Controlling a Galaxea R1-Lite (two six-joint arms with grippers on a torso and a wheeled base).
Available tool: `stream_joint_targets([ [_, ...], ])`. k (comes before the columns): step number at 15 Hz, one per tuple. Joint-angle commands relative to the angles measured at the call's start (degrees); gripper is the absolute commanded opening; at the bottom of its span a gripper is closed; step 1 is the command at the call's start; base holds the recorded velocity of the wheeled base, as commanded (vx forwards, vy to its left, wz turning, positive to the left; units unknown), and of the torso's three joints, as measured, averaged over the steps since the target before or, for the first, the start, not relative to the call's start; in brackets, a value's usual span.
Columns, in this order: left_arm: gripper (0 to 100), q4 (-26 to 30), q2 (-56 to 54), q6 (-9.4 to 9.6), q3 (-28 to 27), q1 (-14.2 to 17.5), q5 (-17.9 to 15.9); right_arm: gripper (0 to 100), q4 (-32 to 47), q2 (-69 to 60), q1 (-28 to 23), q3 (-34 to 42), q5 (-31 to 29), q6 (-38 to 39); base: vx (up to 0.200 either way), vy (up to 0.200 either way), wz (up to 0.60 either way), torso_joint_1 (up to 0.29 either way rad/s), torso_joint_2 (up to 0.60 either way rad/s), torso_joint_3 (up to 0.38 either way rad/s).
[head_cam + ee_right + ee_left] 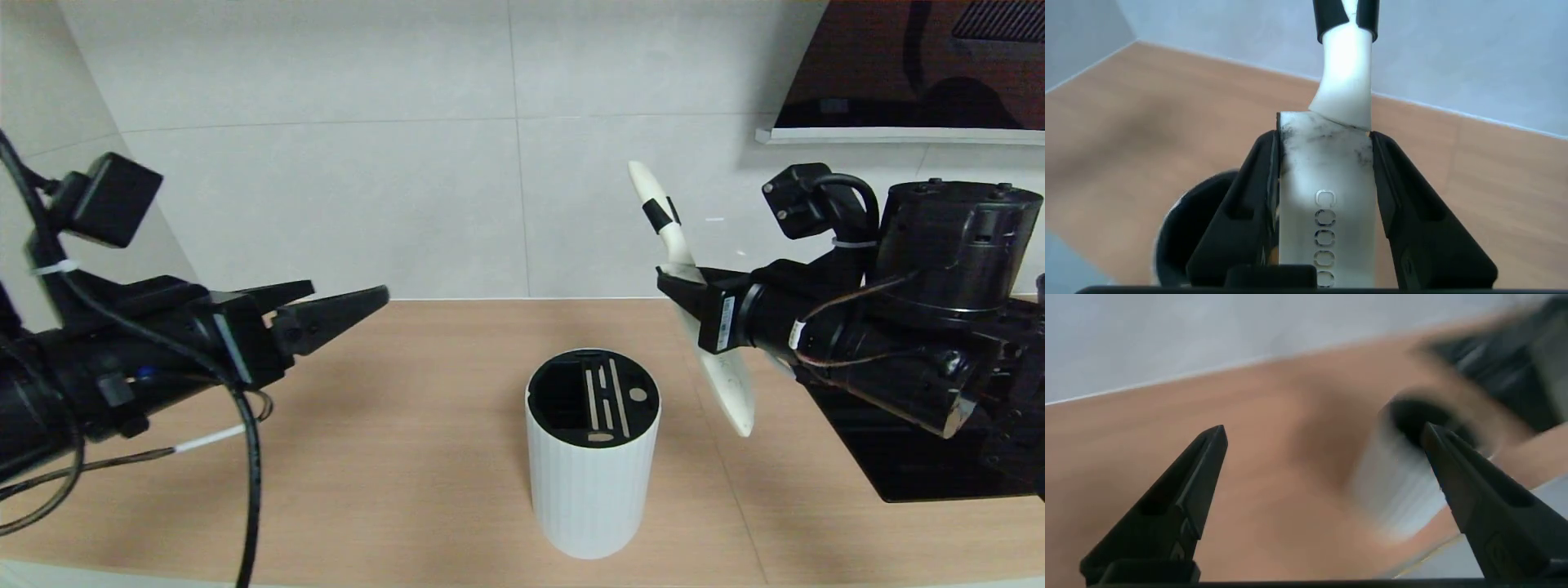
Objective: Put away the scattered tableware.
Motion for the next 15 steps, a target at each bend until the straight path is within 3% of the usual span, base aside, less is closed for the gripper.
stream_joint_targets([
  [1, 100, -3.81, 6.54, -5.48, -0.71, -5.15, -0.04, 0, -0.03, -1.73, 3.39, 1.67, 0.03, 0.35, 0.0, 0.0, 0.0, 0.0, 0.0, 0.0],
  [4, 100, -10.4, 9.97, -13.92, -0.88, -9.98, -0.13, 0, -0.03, -2.43, 6.02, 2.81, 0.03, 0.35, 0.0, 0.0, 0.0, 0.0, 0.0, 0.0],
  [5, 100, -10.4, 9.97, -13.92, -0.88, -9.98, -0.13, 0, -0.03, -2.43, 6.02, 2.81, 0.03, 0.35, 0.0, 0.0, 0.0, 0.0, 0.0, 0.0],
  [6, 100, -17.35, 12.34, -21.04, -1.06, -12.18, -0.13, 0, 0.14, -2.35, 6.99, 2.72, 0.12, 0.87, 0.0, 0.0, 0.0, 0.0, 0.0, 0.0],
  [7, 100, -22.8, 14.19, -25.17, -0.88, -13.15, -0.13, 0, 0.23, -1.99, 7.96, 2.46, 0.21, 1.49, 0.0, 0.0, 0.0, 0.0, 0.0, 0.0],
  [8, 100, -26.49, 15.86, -26.66, -0.71, -13.15, -0.04, 0, 0.23, -1.55, 8.92, 2.11, 0.29, 2.45, 0.0, 0.0, 0.0, 0.0, 0.0, 0.0],
  [9, 100, -29.12, 17.26, -26.92, -0.53, -13.15, 0.13, 0, 0.32, -1.38, 9.89, 1.67, 0.29, 3.25, 0.0, 0.0, 0.0, 0.0, 0.0, 0.0],
  [15, 100, -33.34, 19.99, -26.75, -0.09, -16.84, -0.13, 0, 0.41, 0.91, 14.2, 0.44, 0.29, 6.67, 0.0, 0.0, 0.0, 0.0, 0.0, 0.0],
])
